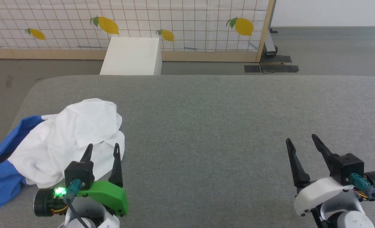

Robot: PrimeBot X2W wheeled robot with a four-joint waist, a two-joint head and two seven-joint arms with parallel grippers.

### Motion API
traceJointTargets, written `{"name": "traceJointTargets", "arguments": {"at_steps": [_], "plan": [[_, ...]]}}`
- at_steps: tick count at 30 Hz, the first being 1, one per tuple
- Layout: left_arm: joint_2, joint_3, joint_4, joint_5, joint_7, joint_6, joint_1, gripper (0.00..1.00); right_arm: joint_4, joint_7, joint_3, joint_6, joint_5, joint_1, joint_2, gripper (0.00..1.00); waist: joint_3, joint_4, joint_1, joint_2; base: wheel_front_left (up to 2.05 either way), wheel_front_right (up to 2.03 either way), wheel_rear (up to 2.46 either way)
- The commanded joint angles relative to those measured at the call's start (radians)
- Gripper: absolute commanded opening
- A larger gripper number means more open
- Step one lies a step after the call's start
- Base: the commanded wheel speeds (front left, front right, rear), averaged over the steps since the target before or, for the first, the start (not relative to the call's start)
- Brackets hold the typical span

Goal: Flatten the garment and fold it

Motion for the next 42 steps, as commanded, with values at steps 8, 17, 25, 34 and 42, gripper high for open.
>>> {"name": "traceJointTargets", "arguments": {"at_steps": [8,17,25,34,42], "plan": [[-0.001,-0.003,0.012,-0.019,-0.026,0.004,0.007,1.00,0.012,-0.026,-0.027,0.000,0.030,0.019,0.000,1.00,0.000,0.000,-0.0001,0.0007,0.00,0.00,0.00],[-0.001,-0.004,0.022,-0.032,-0.044,0.005,0.010,1.00,0.019,-0.045,-0.045,0.000,0.044,0.028,0.000,1.00,0.000,0.000,-0.0001,0.0011,0.00,0.00,0.00],[-0.001,0.002,0.031,-0.035,-0.063,0.008,0.013,1.00,0.026,-0.063,-0.054,0.000,0.045,0.037,0.001,1.00,0.000,0.024,-0.0001,0.0016,0.00,0.00,0.00],[-0.002,0.015,0.037,-0.041,-0.081,0.010,0.022,1.00,0.034,-0.082,-0.062,-0.001,0.048,0.045,0.001,1.00,-0.004,0.086,-0.0001,0.0020,0.00,0.00,0.00],[-0.002,0.017,0.045,-0.049,-0.098,0.009,0.028,1.00,0.046,-0.099,-0.069,-0.001,0.052,0.051,0.001,1.00,-0.003,0.163,-0.0001,0.0024,0.00,0.00,0.00]]}}
